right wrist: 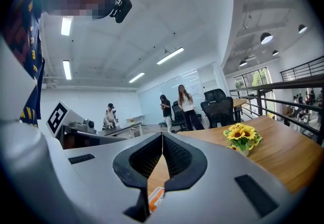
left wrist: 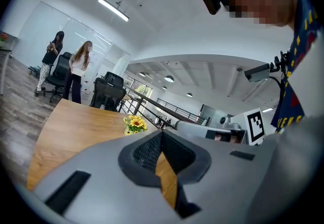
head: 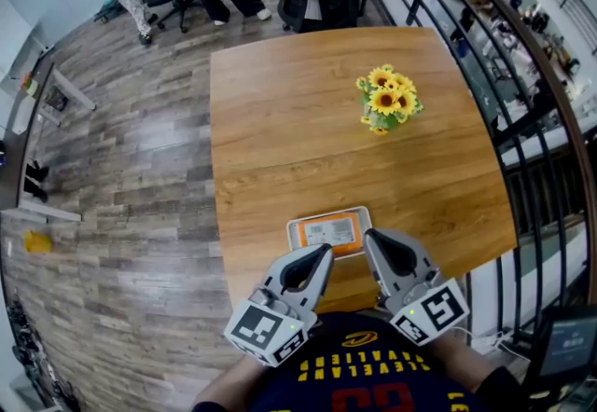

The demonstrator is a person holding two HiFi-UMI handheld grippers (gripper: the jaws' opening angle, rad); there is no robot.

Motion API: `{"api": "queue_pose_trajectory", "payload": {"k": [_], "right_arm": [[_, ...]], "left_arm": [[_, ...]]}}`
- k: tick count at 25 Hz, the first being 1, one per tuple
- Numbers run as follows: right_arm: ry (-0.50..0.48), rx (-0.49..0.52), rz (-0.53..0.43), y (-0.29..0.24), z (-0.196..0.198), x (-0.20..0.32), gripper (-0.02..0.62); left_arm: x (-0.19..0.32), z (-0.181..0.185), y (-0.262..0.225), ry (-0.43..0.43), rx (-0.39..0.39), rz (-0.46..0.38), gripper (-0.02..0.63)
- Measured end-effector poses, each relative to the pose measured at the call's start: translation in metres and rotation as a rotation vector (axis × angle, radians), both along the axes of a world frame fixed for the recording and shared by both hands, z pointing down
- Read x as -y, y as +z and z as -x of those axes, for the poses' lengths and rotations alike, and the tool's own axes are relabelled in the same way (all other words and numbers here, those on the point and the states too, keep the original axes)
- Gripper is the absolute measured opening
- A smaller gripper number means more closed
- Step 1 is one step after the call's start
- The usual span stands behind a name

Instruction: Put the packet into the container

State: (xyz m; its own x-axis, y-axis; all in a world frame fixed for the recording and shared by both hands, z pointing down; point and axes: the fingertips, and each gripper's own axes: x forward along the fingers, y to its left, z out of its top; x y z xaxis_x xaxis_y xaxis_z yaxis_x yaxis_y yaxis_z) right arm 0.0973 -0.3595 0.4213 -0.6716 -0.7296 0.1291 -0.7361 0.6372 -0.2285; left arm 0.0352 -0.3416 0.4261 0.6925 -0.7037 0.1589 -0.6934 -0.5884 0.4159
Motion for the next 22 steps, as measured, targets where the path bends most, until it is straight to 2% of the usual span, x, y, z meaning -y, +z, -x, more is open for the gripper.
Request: {"api": "queue_pose_trajectory", "payload": {"k": [22], "right_arm": [[0.001, -0.001, 0.004, 0.0023, -0.0042, -0.0017, 0.011]], "left_arm": [[-0.0014, -0.0062, 0.0036, 0.006, 0.008, 0.011, 0.0]]}}
